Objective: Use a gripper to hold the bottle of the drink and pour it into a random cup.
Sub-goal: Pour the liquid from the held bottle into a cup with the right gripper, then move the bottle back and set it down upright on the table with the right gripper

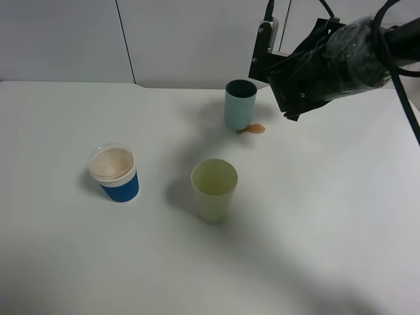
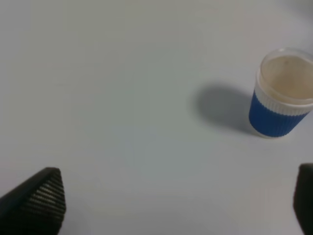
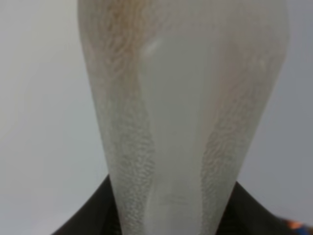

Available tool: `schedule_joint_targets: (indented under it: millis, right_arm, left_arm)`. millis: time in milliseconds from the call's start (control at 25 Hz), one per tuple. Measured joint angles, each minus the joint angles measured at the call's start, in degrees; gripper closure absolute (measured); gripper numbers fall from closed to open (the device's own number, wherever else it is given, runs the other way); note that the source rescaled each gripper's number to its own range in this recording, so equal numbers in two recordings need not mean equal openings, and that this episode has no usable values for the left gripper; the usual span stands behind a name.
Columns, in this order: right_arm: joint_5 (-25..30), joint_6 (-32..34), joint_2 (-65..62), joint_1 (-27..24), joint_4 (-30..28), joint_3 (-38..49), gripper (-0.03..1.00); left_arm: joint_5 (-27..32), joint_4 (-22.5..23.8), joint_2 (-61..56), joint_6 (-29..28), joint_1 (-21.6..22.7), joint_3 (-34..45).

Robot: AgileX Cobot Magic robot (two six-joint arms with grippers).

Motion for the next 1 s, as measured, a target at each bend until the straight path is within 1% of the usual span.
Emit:
schedule_joint_targets:
  millis: [160,320,440,600,680,800,920,1000]
  right_arm:
    - [-4.71,8.55,-2.33,0.00,3.19,0.00,0.97]
    - [-8.29,17.23,-7.12,0.00,4.68,-0.06,0.97]
    - [-10.69,20.75,-11.32,0.00,6.16,-0.06,0.97]
    - [-15.63,21.66,-16.76,0.00,9.51,-0.06,0.97]
    - [-19.05,20.84,-19.40,0.00,11.89,-0.06,0.97]
    - [-24.01,16.90,-22.56,0.00,16.98,-0.06,0.97]
    - [-28.68,8.66,-25.10,0.00,23.87,-0.06,0.97]
    - [-31.75,-0.19,-26.56,0.00,30.17,-0.06,0.97]
  left_arm:
    - [0.00,0.30,0.00,0.00,0.00,0.00]
    - [0.00,0.30,0.00,0.00,0.00,0.00]
    - [0.00,0.30,0.00,0.00,0.00,0.00]
    - [0.06,0.30,0.00,0.00,0.00,0.00]
    - [0.06,0.30,0.00,0.00,0.00,0.00]
    - [0.06,0.30,0.00,0.00,0.00,0.00]
    - [0.06,0.30,0.00,0.00,0.00,0.00]
    - [0.06,0.30,0.00,0.00,0.00,0.00]
